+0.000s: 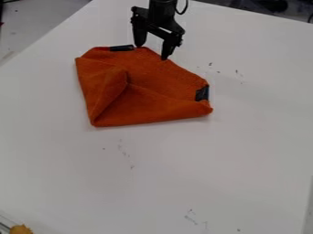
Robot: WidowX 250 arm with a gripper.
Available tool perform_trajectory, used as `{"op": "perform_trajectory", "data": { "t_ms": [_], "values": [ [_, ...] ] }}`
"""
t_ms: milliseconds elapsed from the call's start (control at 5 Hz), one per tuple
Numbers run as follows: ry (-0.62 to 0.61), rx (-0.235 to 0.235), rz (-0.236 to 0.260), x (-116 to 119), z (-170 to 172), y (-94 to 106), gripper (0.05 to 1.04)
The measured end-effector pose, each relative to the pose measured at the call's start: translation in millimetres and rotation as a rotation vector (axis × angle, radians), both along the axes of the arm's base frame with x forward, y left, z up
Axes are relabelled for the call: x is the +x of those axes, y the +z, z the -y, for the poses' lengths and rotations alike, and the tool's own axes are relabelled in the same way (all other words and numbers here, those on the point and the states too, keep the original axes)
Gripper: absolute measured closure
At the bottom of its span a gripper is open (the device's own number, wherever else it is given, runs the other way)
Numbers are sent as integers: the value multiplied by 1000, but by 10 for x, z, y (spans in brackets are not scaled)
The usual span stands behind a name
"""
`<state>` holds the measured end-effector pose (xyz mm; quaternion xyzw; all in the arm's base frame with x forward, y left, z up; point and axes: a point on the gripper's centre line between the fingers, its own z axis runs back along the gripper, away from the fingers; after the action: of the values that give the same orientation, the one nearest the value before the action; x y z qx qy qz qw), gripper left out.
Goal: Unfold the cloth from top right to bottom left
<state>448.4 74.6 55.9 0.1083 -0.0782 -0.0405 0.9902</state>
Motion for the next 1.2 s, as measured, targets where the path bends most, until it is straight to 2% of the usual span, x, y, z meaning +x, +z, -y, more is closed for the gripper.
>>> {"op": "perform_trajectory", "data": {
  "t_ms": [200,400,600,800,1200],
  "values": [
    [9,-7,-47,-54,6,-212,83],
    [95,-25,-61,-211,28,-416,84],
    [152,-40,-31,-327,53,-414,83],
    [222,-30,-12,-488,56,-411,83],
    [208,15,84,-457,65,-166,83]
  ]
}}
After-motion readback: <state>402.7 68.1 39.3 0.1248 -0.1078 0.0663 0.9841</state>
